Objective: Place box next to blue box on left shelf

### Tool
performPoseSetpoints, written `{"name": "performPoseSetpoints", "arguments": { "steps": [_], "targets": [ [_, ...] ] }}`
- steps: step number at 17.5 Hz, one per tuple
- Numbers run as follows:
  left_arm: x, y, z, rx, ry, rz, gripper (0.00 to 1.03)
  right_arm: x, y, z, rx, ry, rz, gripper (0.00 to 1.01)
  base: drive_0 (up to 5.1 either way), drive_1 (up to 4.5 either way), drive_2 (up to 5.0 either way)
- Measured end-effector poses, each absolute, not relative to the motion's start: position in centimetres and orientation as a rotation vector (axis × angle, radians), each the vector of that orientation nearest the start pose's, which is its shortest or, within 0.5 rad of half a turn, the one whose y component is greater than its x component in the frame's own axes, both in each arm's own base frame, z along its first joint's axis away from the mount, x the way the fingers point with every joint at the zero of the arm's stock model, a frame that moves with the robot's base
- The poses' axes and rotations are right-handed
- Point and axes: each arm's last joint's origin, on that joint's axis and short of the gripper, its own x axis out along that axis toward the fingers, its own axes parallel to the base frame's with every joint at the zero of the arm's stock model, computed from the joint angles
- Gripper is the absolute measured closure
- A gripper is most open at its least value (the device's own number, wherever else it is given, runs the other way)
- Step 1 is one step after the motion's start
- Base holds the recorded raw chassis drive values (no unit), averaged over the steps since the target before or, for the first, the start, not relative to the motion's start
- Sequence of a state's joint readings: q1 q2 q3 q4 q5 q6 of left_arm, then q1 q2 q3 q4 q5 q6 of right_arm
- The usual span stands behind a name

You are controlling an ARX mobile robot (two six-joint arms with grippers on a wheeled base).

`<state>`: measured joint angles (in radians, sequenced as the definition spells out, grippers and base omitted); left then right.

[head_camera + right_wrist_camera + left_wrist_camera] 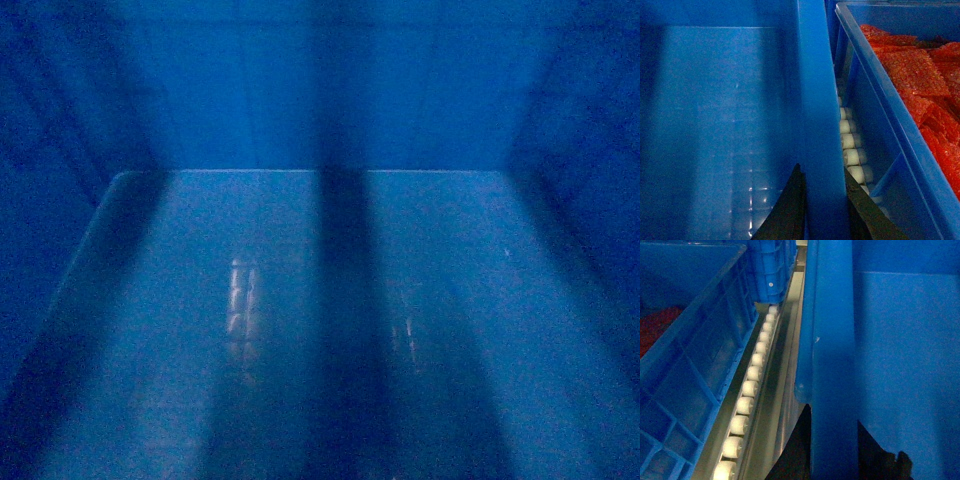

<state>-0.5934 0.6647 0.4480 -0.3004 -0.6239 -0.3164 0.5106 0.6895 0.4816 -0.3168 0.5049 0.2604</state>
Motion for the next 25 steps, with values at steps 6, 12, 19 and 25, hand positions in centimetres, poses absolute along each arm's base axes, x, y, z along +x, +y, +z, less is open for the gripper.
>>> {"name": "performPoseSetpoints", "arguments": {
  "steps": [6,12,19,25],
  "targets": [
    [12.9,-6.6,22.7,-0.016,0.413,0.096,0.94,13.7,6.1,23.3,0.001,0.454,-0.054,0.89,0.0,0.0,0.0],
    [12.9,-6.6,22.7,-0.016,0.413,0.096,0.94,13.7,6.1,23.3,0.001,0.454,-0.054,0.89,0.0,0.0,0.0],
    [12.9,-6.6,22.7,-0.016,0.413,0.096,0.94,13.7,6.1,23.3,0.001,0.454,-0.054,0.89,0.0,0.0,0.0],
    [13.0,-7.1,22.0,0.042,0.187,0.207,0.92,13.7,7.2,22.9,-0.094,0.228,-0.176,0.87,0.0,0.0,0.0]
  ]
}}
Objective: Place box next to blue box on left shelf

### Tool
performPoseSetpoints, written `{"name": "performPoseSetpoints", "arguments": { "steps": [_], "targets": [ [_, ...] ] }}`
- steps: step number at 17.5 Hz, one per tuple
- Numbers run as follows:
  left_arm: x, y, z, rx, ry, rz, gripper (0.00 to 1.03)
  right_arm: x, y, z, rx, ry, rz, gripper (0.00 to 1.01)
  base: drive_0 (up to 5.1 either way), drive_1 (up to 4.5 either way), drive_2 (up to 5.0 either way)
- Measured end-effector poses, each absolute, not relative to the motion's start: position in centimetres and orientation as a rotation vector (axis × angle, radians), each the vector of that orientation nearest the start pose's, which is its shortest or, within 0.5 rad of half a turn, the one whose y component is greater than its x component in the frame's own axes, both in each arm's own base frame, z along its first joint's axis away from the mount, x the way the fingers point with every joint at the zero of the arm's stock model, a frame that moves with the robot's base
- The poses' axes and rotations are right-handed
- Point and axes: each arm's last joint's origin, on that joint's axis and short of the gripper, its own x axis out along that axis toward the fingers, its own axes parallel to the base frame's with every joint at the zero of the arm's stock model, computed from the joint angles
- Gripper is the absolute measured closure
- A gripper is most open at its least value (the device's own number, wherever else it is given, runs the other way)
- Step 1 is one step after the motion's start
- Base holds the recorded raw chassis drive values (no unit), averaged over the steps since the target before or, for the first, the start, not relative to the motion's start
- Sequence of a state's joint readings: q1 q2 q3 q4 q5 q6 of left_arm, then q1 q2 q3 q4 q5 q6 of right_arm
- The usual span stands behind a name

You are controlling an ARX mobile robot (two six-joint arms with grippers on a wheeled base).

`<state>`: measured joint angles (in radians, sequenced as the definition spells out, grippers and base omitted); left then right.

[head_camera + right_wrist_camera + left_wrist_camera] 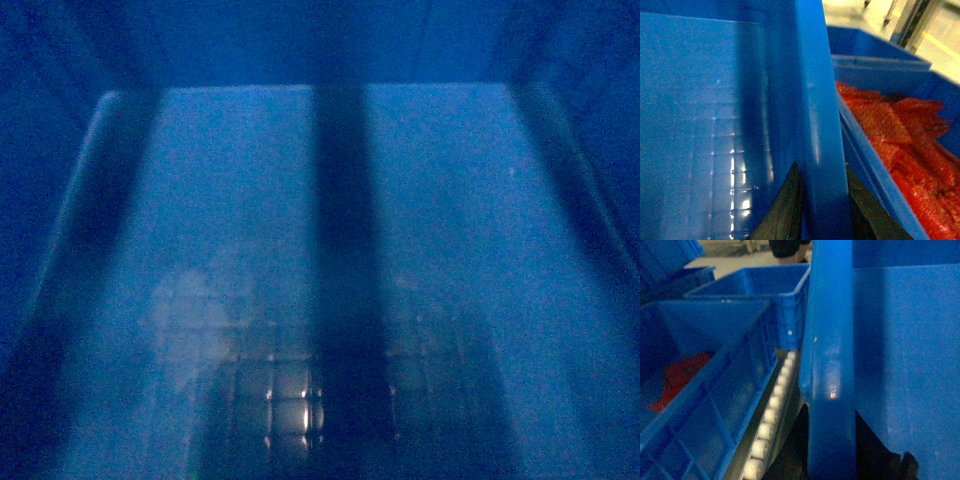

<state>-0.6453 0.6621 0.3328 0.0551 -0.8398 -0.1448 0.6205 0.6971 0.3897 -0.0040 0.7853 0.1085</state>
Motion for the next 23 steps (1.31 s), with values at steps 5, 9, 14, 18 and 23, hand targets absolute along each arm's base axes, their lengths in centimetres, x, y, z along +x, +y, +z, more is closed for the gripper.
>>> {"name": "performPoseSetpoints", "arguments": {
  "steps": [5,9,14,18,23],
  "targets": [
    [15.5,-5.6,21.4,0.091,0.361,0.205,0.92,15.1,7.9,21.7,-0.108,0.386,-0.186,0.86,0.0,0.0,0.0],
    [15.8,-6.2,20.2,0.079,0.45,0.189,0.92,15.1,7.4,21.1,-0.114,0.45,-0.19,0.86,0.0,0.0,0.0],
    [15.9,-6.3,20.0,0.084,0.48,0.199,0.92,15.2,7.3,20.6,-0.11,0.483,-0.175,0.86,0.0,0.0,0.0],
    [15.8,-6.1,19.4,0.111,0.534,0.211,0.92,15.1,7.5,19.3,-0.083,0.552,-0.152,0.86,0.0,0.0,0.0],
    [17.7,-5.5,17.5,0.142,0.567,0.21,0.91,15.5,8.8,18.0,-0.092,0.576,-0.146,0.86,0.0,0.0,0.0]
  ]
}}
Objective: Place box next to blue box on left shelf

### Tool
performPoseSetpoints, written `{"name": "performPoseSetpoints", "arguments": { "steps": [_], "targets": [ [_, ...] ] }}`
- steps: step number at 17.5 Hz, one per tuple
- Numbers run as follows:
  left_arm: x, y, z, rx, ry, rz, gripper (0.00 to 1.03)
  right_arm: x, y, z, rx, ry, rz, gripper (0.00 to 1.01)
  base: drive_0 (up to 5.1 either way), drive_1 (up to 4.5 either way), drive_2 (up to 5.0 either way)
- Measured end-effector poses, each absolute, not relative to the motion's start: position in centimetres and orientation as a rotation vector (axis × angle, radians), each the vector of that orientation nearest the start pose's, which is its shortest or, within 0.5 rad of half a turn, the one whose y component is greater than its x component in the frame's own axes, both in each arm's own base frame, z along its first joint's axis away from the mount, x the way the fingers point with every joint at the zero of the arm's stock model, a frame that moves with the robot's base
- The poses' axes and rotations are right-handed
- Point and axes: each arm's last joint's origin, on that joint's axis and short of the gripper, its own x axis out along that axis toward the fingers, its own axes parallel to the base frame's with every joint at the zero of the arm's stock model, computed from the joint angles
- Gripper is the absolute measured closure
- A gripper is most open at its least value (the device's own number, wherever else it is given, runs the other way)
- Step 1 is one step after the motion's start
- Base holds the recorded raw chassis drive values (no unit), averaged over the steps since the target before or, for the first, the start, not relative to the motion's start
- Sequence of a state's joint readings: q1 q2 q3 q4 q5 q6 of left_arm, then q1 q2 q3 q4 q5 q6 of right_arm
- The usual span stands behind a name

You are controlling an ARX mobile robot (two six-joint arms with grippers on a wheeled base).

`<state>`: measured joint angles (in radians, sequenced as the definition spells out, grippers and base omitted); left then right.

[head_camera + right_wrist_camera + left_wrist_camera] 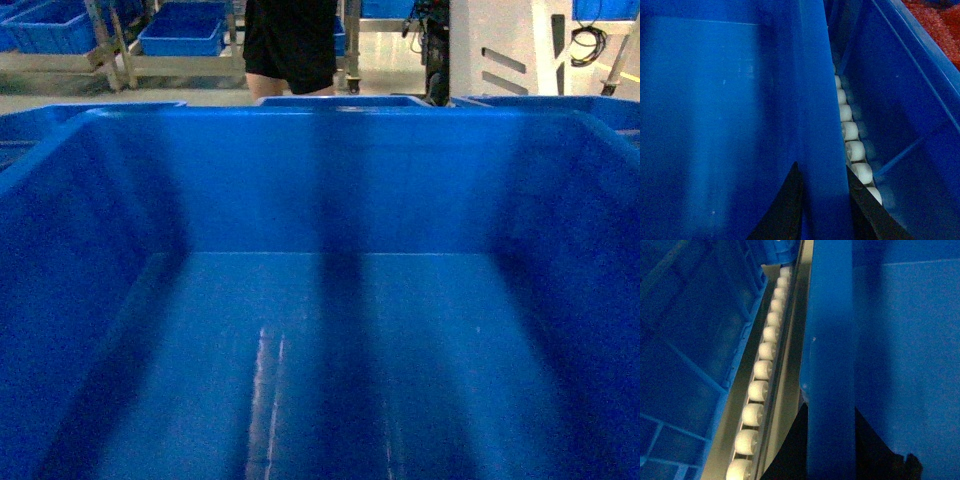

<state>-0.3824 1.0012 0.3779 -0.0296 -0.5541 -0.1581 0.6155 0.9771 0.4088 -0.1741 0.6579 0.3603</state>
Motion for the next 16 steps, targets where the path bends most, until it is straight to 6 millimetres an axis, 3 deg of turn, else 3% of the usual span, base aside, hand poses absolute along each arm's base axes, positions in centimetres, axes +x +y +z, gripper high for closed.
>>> {"name": "performPoseSetpoints", "arguments": {
  "steps": [6,12,13,16],
  "targets": [
    [19.8,-5.3,16.8,0.134,0.564,0.194,0.91,16.9,9.0,17.5,-0.078,0.556,-0.155,0.86,0.0,0.0,0.0],
    [20.1,-5.4,17.0,0.136,0.581,0.195,0.91,17.2,8.8,17.6,-0.074,0.564,-0.154,0.86,0.0,0.0,0.0],
    [20.0,-5.4,17.1,0.136,0.599,0.198,0.91,17.2,8.7,17.7,-0.07,0.571,-0.149,0.81,0.0,0.0,0.0],
    [19.7,-5.6,17.4,0.162,0.582,0.294,0.63,17.0,9.1,19.2,-0.019,0.513,-0.125,0.53,0.0,0.0,0.0]
  ]
}}
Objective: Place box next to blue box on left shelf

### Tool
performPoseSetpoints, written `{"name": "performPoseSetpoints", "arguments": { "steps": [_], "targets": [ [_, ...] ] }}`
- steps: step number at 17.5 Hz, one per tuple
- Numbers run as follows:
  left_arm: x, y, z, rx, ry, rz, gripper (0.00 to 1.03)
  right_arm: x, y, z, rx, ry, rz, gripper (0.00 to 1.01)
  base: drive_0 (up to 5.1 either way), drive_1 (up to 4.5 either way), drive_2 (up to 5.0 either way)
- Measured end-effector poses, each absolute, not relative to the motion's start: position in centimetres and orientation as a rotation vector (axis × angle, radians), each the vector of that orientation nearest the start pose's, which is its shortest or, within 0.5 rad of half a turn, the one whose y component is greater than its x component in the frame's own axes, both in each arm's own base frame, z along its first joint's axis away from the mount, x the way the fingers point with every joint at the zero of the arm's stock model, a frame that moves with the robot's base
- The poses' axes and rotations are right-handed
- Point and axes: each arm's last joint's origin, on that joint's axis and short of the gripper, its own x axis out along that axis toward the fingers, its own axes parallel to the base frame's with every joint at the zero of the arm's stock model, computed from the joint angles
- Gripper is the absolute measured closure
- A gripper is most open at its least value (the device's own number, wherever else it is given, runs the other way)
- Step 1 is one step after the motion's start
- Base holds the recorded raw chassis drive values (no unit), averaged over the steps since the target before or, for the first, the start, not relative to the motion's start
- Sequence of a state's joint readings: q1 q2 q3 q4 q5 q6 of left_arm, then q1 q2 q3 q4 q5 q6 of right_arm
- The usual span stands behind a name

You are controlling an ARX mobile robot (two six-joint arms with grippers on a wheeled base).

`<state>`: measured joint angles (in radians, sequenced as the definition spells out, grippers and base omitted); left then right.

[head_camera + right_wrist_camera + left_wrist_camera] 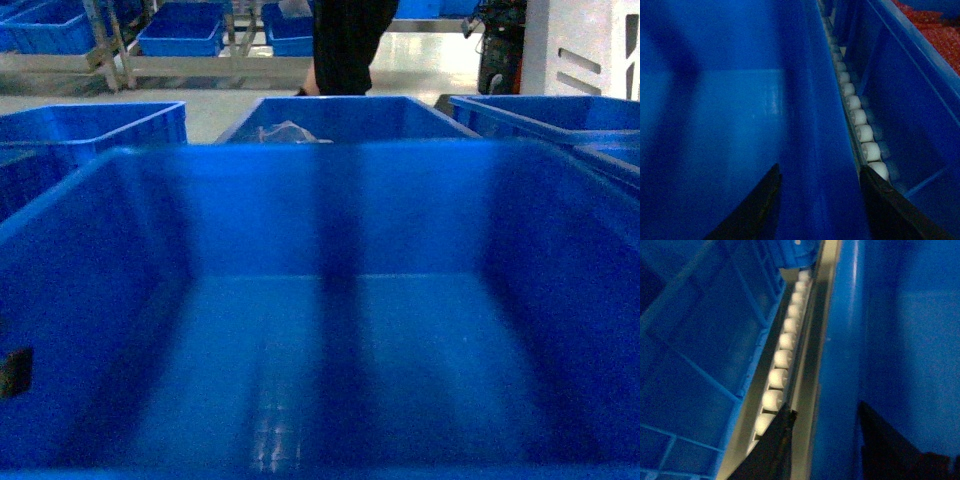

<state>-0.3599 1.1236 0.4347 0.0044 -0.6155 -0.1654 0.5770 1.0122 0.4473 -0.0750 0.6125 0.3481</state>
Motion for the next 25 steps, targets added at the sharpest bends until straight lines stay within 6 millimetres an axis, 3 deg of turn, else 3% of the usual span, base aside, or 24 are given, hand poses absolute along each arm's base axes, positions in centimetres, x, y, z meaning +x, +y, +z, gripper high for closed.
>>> {"name": "performPoseSetpoints", "arguments": {
  "steps": [2,5,6,7,9,13,14,16,21,25],
  "targets": [
    [19.5,-5.5,18.3,0.131,0.506,0.332,0.42,17.0,9.0,20.1,0.002,0.479,-0.125,0.33,0.0,0.0,0.0],
    [19.7,-5.5,19.8,0.07,0.358,0.365,0.2,17.0,9.0,20.5,0.006,0.443,-0.132,0.1,0.0,0.0,0.0],
    [19.6,-5.6,21.0,0.031,0.264,0.362,0.09,17.0,8.9,21.5,0.043,0.361,-0.134,0.01,0.0,0.0,0.0],
    [19.5,-5.8,21.9,0.01,0.199,0.349,0.03,16.9,8.8,22.3,0.073,0.297,-0.136,0.04,0.0,0.0,0.0],
    [19.2,-6.1,23.2,-0.02,0.092,0.338,0.05,17.0,7.9,22.4,0.04,0.241,-0.245,0.03,0.0,0.0,0.0],
    [19.0,-5.9,21.5,0.024,0.126,0.356,0.06,17.0,7.2,21.4,0.018,0.213,-0.264,0.06,0.0,0.0,0.0],
    [18.6,-4.8,21.2,-0.021,0.029,0.192,0.2,16.7,6.3,20.9,0.06,0.101,-0.123,0.19,0.0,0.0,0.0],
    [16.9,-3.4,20.1,-0.017,0.001,0.024,0.47,15.2,4.1,19.6,0.031,0.011,-0.02,0.48,0.0,0.0,0.0],
    [14.9,-1.7,18.7,-0.016,0.002,0.006,0.99,13.6,2.1,18.3,0.008,0.012,-0.006,0.99,0.0,0.0,0.0],
    [14.0,-1.2,18.0,-0.013,0.011,0.004,1.01,13.0,1.5,17.9,0.005,0.008,-0.004,0.99,0.0,0.0,0.0]
  ]
}}
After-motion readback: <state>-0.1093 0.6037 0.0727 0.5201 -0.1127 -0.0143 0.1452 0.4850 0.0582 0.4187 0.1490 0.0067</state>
